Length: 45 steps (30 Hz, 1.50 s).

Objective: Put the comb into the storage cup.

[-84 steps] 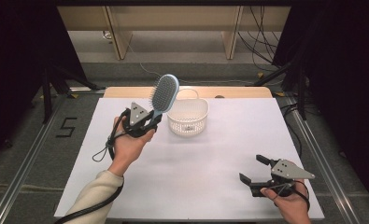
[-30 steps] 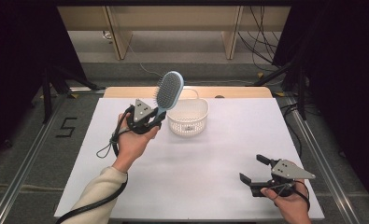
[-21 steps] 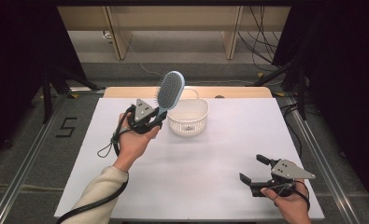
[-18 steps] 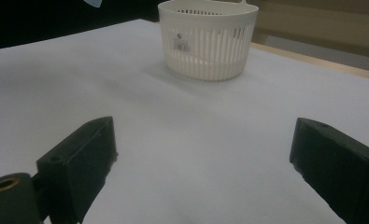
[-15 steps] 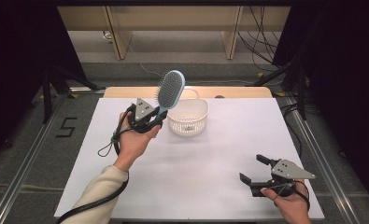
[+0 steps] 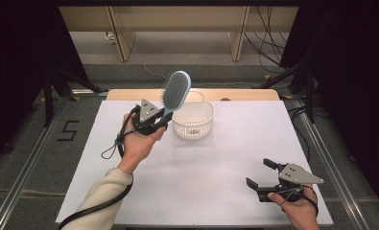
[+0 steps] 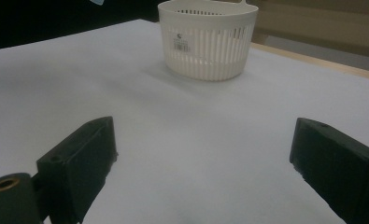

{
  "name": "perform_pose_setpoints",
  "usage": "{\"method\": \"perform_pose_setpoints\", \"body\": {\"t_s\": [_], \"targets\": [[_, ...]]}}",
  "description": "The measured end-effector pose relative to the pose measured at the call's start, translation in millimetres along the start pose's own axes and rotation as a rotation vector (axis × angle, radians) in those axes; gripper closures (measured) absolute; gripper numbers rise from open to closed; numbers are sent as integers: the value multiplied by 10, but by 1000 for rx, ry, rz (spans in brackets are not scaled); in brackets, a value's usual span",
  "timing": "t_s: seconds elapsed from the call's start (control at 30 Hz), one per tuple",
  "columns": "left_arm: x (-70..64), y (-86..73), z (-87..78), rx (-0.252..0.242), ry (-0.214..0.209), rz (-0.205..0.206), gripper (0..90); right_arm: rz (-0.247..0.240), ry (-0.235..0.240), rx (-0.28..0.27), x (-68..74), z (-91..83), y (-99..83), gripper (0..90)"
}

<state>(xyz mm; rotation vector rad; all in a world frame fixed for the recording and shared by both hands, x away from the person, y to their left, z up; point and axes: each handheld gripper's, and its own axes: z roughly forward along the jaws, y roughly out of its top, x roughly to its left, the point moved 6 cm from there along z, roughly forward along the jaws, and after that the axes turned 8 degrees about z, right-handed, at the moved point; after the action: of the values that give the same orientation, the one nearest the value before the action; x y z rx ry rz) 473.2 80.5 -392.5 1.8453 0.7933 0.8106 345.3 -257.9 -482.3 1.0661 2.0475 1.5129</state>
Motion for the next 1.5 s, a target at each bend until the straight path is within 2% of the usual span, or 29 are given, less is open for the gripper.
{"method": "perform_pose_setpoints", "body": {"t_s": [1.5], "targets": [[-34, 122, 137, -4, -12, 16, 698, -2, 2, -3, 0, -4, 2, 79]]}}
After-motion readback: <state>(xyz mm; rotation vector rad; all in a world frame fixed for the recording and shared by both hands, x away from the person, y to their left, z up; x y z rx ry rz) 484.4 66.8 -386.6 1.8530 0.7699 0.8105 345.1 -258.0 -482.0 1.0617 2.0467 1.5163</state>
